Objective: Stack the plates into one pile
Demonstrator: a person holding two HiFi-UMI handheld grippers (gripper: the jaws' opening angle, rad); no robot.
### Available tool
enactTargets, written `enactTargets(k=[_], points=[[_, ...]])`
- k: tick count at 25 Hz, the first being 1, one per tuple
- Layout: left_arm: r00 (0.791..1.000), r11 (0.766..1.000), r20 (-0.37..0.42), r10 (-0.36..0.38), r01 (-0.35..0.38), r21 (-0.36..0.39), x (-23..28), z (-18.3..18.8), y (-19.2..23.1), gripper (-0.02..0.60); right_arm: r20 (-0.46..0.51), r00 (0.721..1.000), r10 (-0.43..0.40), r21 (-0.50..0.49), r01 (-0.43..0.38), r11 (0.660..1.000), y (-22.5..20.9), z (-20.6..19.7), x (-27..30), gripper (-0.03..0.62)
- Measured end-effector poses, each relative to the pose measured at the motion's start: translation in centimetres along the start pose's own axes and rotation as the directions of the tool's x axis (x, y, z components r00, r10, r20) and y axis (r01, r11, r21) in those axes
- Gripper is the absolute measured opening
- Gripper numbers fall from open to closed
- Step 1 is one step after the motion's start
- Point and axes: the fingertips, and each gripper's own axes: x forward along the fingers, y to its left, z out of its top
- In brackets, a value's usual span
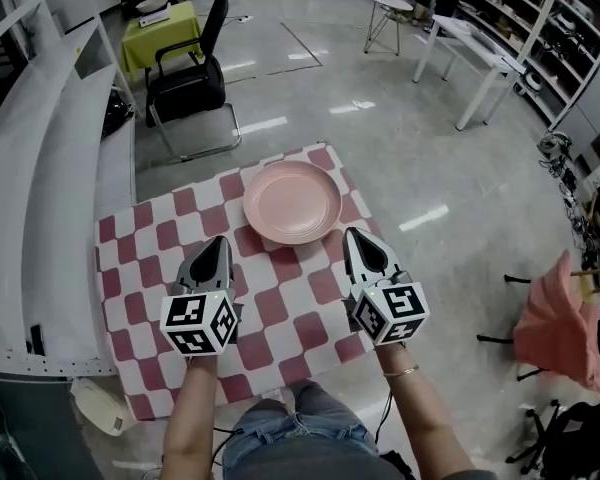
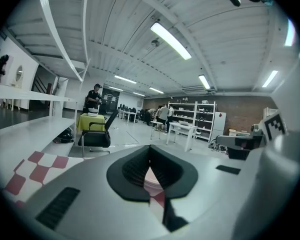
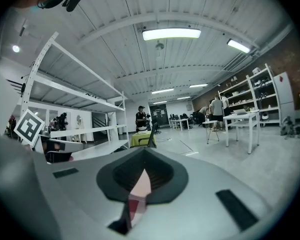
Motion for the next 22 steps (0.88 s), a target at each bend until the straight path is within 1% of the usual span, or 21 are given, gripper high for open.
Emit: enactTargets(k=[4, 9, 15, 22], points=[[1.0, 1.0, 0.014, -0.018, 0.018, 0.009, -2.2, 0.0, -0.2, 0.015, 0.036, 0.999, -0.019, -0.01, 0.019, 1.0, 1.7, 0.4, -2.0, 0.009], [0.999, 0.999, 0.033, -0.037, 0.037, 0.003, -4.3, -0.2, -0.6, 0.015, 0.054, 0.998, -0.04, -0.03, 0.041, 0.999, 3.1, 0.5, -4.4, 0.009], [0.997, 0.998, 0.05, -0.057, 0.056, 0.014, -6.1, 0.1, -1.2, 0.015, 0.084, 0.994, -0.065, -0.043, 0.069, 0.997, 4.0, 1.1, -6.7, 0.009], [0.997, 0.998, 0.05, -0.062, 0.061, 0.018, -7.4, -0.5, -1.5, 0.015, 0.102, 0.992, -0.079, -0.039, 0.084, 0.996, 4.5, 1.3, -8.2, 0.009]])
